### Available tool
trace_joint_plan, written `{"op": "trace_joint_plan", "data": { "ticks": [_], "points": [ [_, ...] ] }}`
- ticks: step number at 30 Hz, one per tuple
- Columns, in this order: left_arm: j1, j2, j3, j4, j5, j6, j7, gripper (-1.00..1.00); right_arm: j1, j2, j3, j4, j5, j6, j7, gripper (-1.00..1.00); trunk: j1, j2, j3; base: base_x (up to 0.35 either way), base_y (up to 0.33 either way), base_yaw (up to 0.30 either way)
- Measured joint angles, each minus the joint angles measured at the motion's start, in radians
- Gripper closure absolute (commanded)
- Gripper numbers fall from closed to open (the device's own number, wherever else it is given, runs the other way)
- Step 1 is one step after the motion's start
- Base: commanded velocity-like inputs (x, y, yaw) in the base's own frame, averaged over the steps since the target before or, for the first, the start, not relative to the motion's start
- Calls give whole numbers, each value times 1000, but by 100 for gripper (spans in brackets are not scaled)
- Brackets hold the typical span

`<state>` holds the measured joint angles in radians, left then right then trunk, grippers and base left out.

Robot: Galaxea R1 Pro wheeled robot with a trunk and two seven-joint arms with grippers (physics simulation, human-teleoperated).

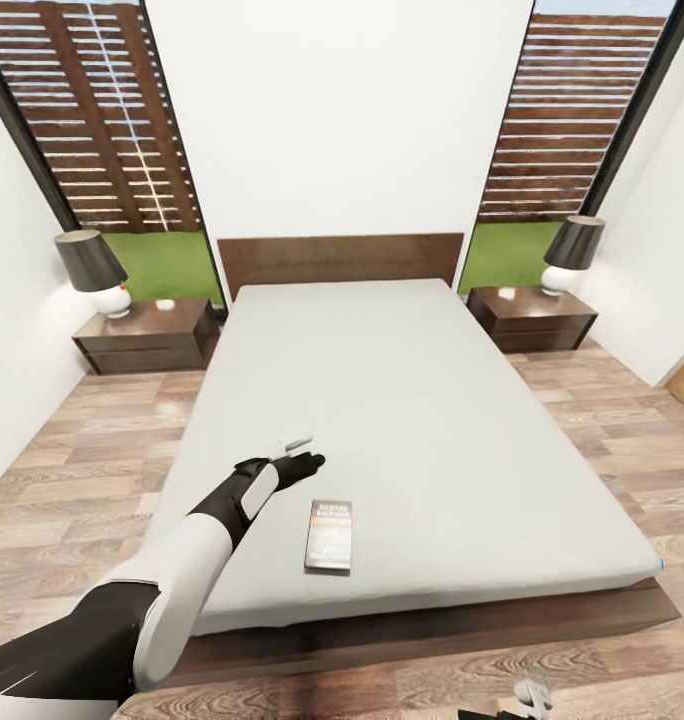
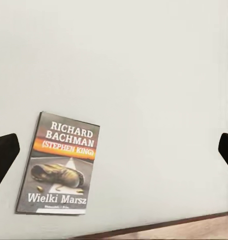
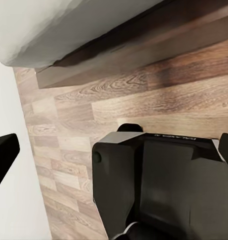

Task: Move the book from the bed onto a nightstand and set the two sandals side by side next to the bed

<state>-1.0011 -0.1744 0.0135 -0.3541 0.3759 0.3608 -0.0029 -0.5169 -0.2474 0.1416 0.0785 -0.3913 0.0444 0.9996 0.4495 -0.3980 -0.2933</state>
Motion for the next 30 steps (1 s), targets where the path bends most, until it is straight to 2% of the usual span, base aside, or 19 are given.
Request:
{"op": "trace_joint_plan", "data": {
  "ticks": [4,8,23,27,30],
  "points": [
    [0,0,0,1,-4,1,-117,-100,0,0,0,0,0,0,0,-100,0,0,-6,0,0,0],
    [0,0,0,1,-6,1,-148,-100,0,0,0,0,0,0,0,-100,0,0,-13,0,0,0],
    [1,0,2,1,-8,-3,-150,-100,0,0,0,0,0,0,0,-100,0,0,-36,0,0,0],
    [2,0,2,0,-8,-3,-123,-100,0,0,0,0,0,0,0,-100,0,0,-42,0,0,0],
    [2,0,1,0,-5,-4,-66,-100,0,0,0,0,0,0,0,-100,0,0,-47,0,0,0]
  ]
}}
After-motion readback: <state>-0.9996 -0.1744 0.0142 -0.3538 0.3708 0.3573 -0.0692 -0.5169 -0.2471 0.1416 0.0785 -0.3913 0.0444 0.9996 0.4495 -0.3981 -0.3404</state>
